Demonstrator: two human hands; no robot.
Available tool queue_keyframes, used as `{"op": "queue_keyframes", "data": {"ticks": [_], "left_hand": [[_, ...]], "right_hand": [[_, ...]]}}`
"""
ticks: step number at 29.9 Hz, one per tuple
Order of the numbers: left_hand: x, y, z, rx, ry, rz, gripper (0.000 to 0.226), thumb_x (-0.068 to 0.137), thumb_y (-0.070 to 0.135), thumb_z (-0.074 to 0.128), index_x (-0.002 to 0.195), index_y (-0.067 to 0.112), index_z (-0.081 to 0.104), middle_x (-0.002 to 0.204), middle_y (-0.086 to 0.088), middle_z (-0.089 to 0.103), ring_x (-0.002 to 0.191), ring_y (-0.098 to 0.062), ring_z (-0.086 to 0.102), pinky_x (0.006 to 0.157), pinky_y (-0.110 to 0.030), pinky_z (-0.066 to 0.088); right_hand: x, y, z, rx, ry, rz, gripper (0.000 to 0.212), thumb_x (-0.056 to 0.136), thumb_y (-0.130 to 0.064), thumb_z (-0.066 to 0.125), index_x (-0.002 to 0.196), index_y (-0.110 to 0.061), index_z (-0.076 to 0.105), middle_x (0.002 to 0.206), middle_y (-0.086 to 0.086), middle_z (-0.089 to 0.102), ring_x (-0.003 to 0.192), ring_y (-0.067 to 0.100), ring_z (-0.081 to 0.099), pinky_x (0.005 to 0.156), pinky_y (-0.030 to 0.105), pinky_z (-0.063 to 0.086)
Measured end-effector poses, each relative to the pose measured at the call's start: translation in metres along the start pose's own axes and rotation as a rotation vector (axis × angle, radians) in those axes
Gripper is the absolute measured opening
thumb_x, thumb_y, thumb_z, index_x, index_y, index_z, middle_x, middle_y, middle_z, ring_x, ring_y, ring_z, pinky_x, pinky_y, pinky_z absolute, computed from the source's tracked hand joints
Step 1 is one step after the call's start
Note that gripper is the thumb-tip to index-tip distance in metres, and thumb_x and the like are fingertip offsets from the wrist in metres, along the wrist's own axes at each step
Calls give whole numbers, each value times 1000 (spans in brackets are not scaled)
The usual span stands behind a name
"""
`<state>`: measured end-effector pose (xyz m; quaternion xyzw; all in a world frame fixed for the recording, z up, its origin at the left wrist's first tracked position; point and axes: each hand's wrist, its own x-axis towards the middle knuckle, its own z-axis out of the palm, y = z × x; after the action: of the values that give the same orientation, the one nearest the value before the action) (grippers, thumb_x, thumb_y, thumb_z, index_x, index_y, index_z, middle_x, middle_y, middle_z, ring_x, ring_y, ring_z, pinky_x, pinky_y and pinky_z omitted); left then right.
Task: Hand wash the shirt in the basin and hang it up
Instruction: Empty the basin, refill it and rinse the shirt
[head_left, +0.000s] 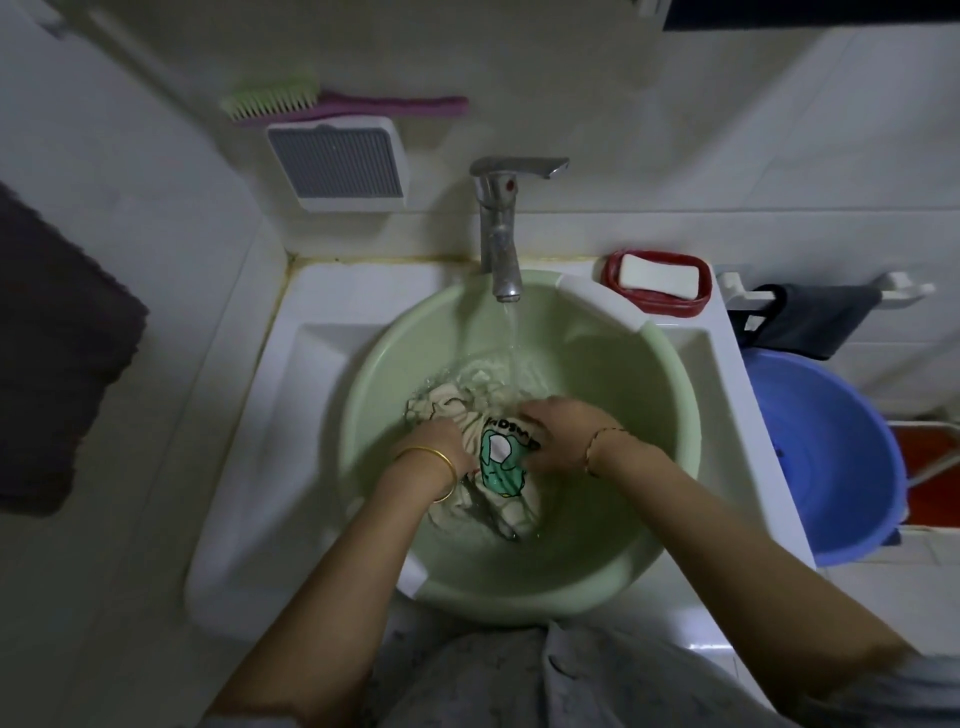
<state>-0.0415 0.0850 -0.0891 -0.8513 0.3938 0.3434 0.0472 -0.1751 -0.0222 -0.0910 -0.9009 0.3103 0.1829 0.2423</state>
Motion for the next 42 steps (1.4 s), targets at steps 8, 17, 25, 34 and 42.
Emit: {"op": "queue_keyframes", "data": {"ticks": [8,17,25,34,42], "left_hand": [[-7,-1,12,-288,-192,76,10,88,9,55,96,4,60,77,-11,57,69,-20,47,62,-24,38],[-19,7,-16,-366,-285,305,22,82,15,69,75,21,48,74,4,47,71,-13,46,56,-25,34],[-30,0,-48,-767,-227,431,32,76,-8,69,88,17,53,87,1,57,82,-12,56,77,-24,47],[-17,-8,-32,-226,-179,305,31,82,23,69,108,12,57,98,-2,63,91,-19,61,77,-28,48],[-24,-11,-50,-790,-17,428,28,58,17,63,82,23,49,82,1,56,77,-12,50,67,-23,38]], "right_hand": [[-15,-13,-5,184,-475,-71,23,84,-42,63,70,-26,56,71,-10,49,65,5,44,58,21,34],[-15,-1,-9,425,224,-165,22,76,-12,70,97,-19,65,103,-2,59,92,15,57,83,32,50],[-16,-2,-19,734,381,-218,24,69,-3,67,77,-21,54,75,-2,52,68,8,48,64,24,41],[-23,-17,-45,1552,478,-227,18,60,0,46,75,-10,46,82,14,57,52,2,57,44,15,42],[-17,-8,-32,767,338,-108,30,80,-46,58,89,-21,73,89,-6,71,83,11,64,78,28,49]]}}
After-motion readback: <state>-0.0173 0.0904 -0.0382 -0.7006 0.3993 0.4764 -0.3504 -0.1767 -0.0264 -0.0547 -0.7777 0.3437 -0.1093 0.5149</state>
